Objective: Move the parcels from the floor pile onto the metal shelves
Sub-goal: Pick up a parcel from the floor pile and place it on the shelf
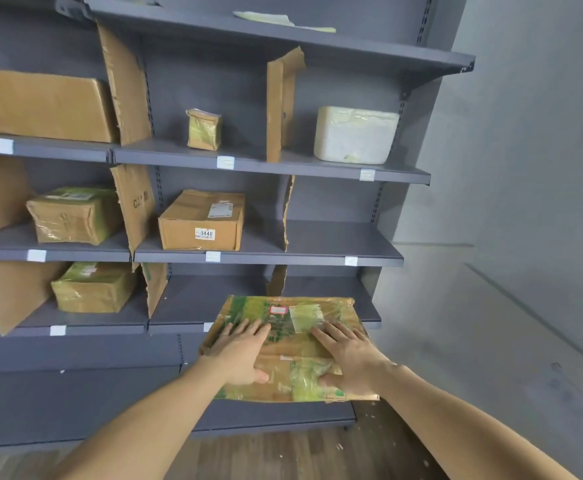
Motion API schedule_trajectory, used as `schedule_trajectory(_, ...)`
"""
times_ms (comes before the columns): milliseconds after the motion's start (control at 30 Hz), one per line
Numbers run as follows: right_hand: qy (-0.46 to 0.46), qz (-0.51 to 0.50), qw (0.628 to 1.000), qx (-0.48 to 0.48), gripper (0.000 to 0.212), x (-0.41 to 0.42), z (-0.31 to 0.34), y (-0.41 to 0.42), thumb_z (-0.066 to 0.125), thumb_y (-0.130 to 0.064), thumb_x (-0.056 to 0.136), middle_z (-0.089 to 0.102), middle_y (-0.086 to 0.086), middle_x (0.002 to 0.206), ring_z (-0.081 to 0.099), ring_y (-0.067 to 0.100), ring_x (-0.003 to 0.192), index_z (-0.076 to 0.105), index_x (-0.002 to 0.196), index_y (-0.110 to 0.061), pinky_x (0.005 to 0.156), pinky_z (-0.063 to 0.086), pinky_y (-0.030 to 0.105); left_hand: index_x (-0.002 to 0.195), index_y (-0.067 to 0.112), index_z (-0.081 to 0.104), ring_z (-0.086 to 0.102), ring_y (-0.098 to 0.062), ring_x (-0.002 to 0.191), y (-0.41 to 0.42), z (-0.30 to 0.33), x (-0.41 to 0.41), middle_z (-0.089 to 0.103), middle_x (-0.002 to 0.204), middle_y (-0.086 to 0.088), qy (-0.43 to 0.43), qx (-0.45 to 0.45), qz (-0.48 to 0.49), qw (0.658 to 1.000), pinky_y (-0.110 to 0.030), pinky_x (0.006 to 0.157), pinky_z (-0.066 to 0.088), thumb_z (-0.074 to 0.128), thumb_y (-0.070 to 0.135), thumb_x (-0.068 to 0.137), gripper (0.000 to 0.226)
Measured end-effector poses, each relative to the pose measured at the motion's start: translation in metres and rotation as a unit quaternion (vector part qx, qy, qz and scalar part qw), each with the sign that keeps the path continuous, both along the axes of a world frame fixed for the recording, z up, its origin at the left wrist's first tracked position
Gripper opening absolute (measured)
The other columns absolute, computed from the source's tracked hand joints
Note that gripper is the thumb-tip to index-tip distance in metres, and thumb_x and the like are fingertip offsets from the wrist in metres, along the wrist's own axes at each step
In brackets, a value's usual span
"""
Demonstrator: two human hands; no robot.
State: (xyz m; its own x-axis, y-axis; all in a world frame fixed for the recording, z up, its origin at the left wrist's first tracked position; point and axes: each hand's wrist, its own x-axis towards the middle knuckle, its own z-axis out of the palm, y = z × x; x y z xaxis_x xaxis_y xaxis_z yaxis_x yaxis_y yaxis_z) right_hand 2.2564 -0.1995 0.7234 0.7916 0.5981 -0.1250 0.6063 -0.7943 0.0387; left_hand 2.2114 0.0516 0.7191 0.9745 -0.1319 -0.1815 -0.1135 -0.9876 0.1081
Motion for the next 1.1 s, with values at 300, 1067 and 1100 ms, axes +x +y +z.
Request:
schedule_trajectory(300,-0.07,-0.004,0.998,0.0,0.096,0.021,0.009,0.003,0.051,-0.062,0.091,-0.014,-0.005,0.164,-0.015,0.019,0.15,-0.014,0.154,-0.033,0.12,-0.004,0.041,0.155,0.011,-0.012,-0.012,-0.026,0.151,0.0,0.009,0.018,-0.014,0.163,-0.007,-0.065,0.032,0.006,0.997,-0.048,0.122,-0.003,0.06,0.051,0.091,0.104)
schedule_trajectory(1067,-0.031,-0.034,0.999,0.017,0.095,0.187,-0.026,-0.211,0.049,-0.062,0.091,-0.012,-0.004,0.164,-0.015,0.017,0.15,-0.017,0.154,-0.032,0.117,-0.008,0.036,0.156,0.009,-0.008,-0.011,-0.031,0.15,-0.211,-0.011,0.205,-0.013,0.163,-0.011,-0.032,0.068,-0.038,0.996,-0.05,0.122,-0.004,0.059,0.049,0.092,0.101)
schedule_trajectory(1100,-0.033,-0.024,0.999,0.017,0.095,0.195,-0.025,-0.217,0.048,-0.062,0.091,-0.013,-0.004,0.164,-0.015,0.017,0.15,-0.017,0.154,-0.032,0.118,-0.008,0.036,0.156,0.008,-0.008,-0.011,-0.031,0.15,-0.219,-0.01,0.21,-0.012,0.163,-0.012,-0.031,0.071,-0.03,0.997,-0.051,0.122,-0.003,0.059,0.049,0.092,0.101)
